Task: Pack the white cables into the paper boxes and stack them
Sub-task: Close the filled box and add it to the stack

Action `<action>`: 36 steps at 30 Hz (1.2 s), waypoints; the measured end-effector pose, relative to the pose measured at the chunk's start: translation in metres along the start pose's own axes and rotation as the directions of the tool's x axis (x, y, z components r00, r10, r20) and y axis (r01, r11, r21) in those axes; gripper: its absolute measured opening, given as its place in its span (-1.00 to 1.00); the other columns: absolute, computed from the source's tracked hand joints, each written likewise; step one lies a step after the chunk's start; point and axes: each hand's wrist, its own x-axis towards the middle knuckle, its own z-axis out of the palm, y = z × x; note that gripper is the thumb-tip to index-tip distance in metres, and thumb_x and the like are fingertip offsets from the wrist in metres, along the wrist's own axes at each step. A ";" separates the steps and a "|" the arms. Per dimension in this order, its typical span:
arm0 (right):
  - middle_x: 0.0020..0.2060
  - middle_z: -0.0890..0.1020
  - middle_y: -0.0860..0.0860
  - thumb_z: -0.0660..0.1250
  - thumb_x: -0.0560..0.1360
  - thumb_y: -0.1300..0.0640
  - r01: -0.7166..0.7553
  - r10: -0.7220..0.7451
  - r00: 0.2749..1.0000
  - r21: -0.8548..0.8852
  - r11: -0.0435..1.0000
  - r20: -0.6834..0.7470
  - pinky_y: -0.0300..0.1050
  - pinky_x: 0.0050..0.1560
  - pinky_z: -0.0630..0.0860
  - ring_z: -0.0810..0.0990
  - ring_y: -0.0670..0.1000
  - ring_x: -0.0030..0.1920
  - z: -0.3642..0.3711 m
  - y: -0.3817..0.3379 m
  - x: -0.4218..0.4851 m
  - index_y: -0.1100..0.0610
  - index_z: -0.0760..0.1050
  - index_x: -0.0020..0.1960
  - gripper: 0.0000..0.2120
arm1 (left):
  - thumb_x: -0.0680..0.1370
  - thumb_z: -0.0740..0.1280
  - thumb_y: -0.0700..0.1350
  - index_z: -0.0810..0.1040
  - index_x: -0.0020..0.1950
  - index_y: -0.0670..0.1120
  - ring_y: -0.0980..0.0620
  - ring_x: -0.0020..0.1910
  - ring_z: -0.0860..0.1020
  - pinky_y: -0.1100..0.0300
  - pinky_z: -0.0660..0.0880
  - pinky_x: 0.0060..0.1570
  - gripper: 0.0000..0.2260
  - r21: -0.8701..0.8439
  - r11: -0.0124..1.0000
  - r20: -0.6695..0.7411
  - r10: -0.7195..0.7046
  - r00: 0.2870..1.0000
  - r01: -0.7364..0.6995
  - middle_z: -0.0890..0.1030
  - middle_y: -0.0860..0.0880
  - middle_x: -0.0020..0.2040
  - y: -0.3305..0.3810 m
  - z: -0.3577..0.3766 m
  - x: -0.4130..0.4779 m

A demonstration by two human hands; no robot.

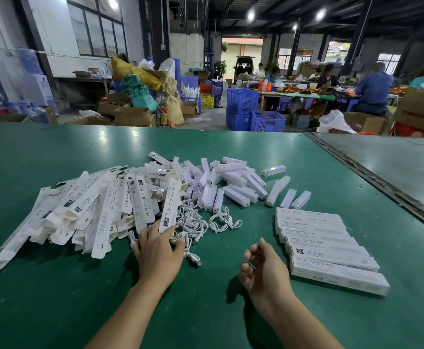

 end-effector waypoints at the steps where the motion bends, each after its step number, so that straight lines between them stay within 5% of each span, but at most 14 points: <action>1: -0.48 0.50 0.00 0.22 0.62 0.00 0.004 -0.004 1.000 -0.012 1.000 0.007 -0.24 -0.54 0.35 0.38 -0.05 -0.53 0.000 0.000 0.000 0.09 0.41 -0.25 -0.70 | 0.61 0.31 0.02 0.51 0.41 -0.08 -0.12 0.51 0.20 -0.17 0.09 0.48 -0.61 -0.067 0.998 -0.038 0.006 0.999 -0.008 0.33 -0.10 0.52 0.003 -0.001 -0.001; 3: -0.47 0.50 0.00 0.22 0.62 0.00 0.006 -0.005 0.999 -0.040 0.999 0.034 -0.23 -0.54 0.35 0.38 -0.05 -0.52 0.000 0.001 0.000 0.09 0.41 -0.24 -0.71 | 0.59 0.36 -0.12 0.54 0.37 -0.19 -0.12 0.47 0.30 -0.07 0.20 0.46 -0.64 -0.242 0.968 -0.144 0.032 0.989 -0.066 0.39 -0.15 0.47 0.009 -0.005 -0.004; 6: -0.44 0.52 0.01 0.23 0.62 0.02 0.059 -0.045 0.995 -0.161 0.985 0.089 -0.22 -0.49 0.36 0.40 -0.04 -0.51 0.000 0.002 0.001 0.11 0.44 -0.21 -0.73 | 0.58 0.37 -0.22 0.59 0.31 -0.16 0.12 0.34 0.39 0.37 0.33 0.29 -0.70 -0.457 0.877 -0.214 0.053 0.975 -0.148 0.45 -0.04 0.38 0.018 -0.010 -0.015; 9: -0.35 0.58 0.04 0.24 0.62 0.06 0.205 -0.166 0.976 -0.336 0.919 0.142 -0.19 -0.45 0.41 0.47 -0.01 -0.48 0.002 0.005 0.001 0.17 0.52 -0.08 -0.79 | 0.55 0.41 -0.25 0.65 0.21 -0.06 0.44 0.18 0.46 0.57 0.43 -0.05 -0.75 -0.650 0.750 -0.103 0.071 0.992 -0.121 0.49 0.09 0.27 0.027 -0.011 -0.027; 11: -0.27 0.63 0.04 0.23 0.62 0.07 0.265 -0.213 0.961 -0.373 0.889 0.176 -0.19 -0.43 0.45 0.53 0.00 -0.45 0.003 0.007 0.000 0.11 0.57 0.04 -0.83 | 0.51 0.45 -0.28 0.70 0.08 0.04 0.56 0.11 0.45 0.61 0.40 -0.06 -0.75 -0.751 0.655 -0.024 0.090 0.996 -0.077 0.58 0.17 0.16 0.031 -0.014 -0.033; 13: -0.16 0.69 -0.01 0.20 0.64 0.04 0.296 -0.234 0.950 -0.360 0.885 0.208 -0.19 -0.40 0.49 0.60 0.01 -0.38 0.004 0.009 -0.001 -0.02 0.57 0.11 -0.83 | 0.49 0.47 -0.30 0.75 -0.11 0.10 0.43 0.02 0.57 0.54 0.45 -0.06 -0.73 -0.828 0.560 0.095 0.099 0.991 0.024 0.69 0.22 -0.03 0.033 -0.014 -0.035; 16: -0.01 0.71 -0.03 0.16 0.66 0.01 0.324 -0.239 0.932 -0.329 0.887 0.273 -0.19 -0.33 0.52 0.65 0.00 -0.27 0.003 0.008 -0.002 -0.04 0.56 0.15 -0.79 | 0.41 0.46 -0.29 0.76 -0.14 -0.07 0.01 -0.11 0.68 0.27 0.59 -0.17 -0.85 -0.904 0.319 0.332 0.105 0.937 0.284 0.72 -0.13 -0.09 0.035 -0.014 -0.035; 19: -0.01 0.71 0.09 0.17 0.65 0.01 0.353 -0.262 0.910 -0.266 0.897 0.322 -0.20 -0.32 0.53 0.66 0.01 -0.24 0.001 0.005 -0.002 0.01 0.57 0.10 -0.78 | 0.33 0.43 -0.27 0.72 -0.21 -0.18 -0.11 -0.19 0.66 0.16 0.61 -0.23 -0.91 -0.857 0.155 0.513 0.166 0.842 0.492 0.68 -0.24 -0.13 0.035 -0.014 -0.033; 24: -0.14 0.68 0.14 0.32 0.47 -0.10 0.391 -0.288 0.874 -0.213 0.896 0.392 -0.23 -0.39 0.41 0.56 -0.01 -0.38 -0.001 -0.001 -0.002 0.10 0.53 0.17 -0.63 | 0.38 0.45 -0.35 0.57 -0.21 -0.17 -0.01 -0.31 0.58 0.20 0.54 -0.34 -0.88 -0.765 0.191 0.642 0.295 0.708 0.615 0.66 -0.19 -0.18 0.032 -0.018 -0.033; 28: 0.02 0.69 0.07 0.40 0.42 -0.10 0.399 -0.284 0.852 -0.194 0.896 0.440 -0.10 -0.34 0.34 0.46 -0.02 -0.45 -0.003 -0.004 0.000 0.10 0.54 0.17 -0.59 | 0.41 0.37 -0.25 0.38 -0.08 -0.16 -0.03 -0.35 0.53 0.17 0.49 -0.34 -0.81 -0.690 0.250 0.709 0.421 0.565 0.680 0.64 -0.22 -0.17 0.032 -0.024 -0.037; 32: -0.27 0.61 0.07 0.52 0.29 -0.17 0.404 -0.262 0.855 -0.258 0.878 0.447 -0.11 -0.36 0.41 0.45 0.01 -0.39 -0.004 -0.003 0.001 0.17 0.60 0.08 -0.49 | 0.47 0.42 -0.10 0.32 0.20 -0.20 -0.12 -0.23 0.60 0.07 0.57 -0.19 -0.58 -0.710 0.297 0.690 0.474 0.547 0.639 0.66 -0.24 0.01 0.035 -0.021 -0.041; 36: -0.14 0.63 0.27 0.52 0.33 -0.11 0.382 -0.209 0.866 -0.333 0.862 0.453 0.04 -0.21 0.47 0.55 0.15 -0.27 -0.003 0.004 -0.002 0.10 0.63 -0.06 -0.68 | 0.38 0.57 -0.02 0.33 0.38 -0.19 -0.08 -0.23 0.64 0.09 0.59 -0.20 -0.30 -0.730 0.364 0.679 0.484 0.552 0.578 0.64 -0.19 0.06 0.035 -0.020 -0.045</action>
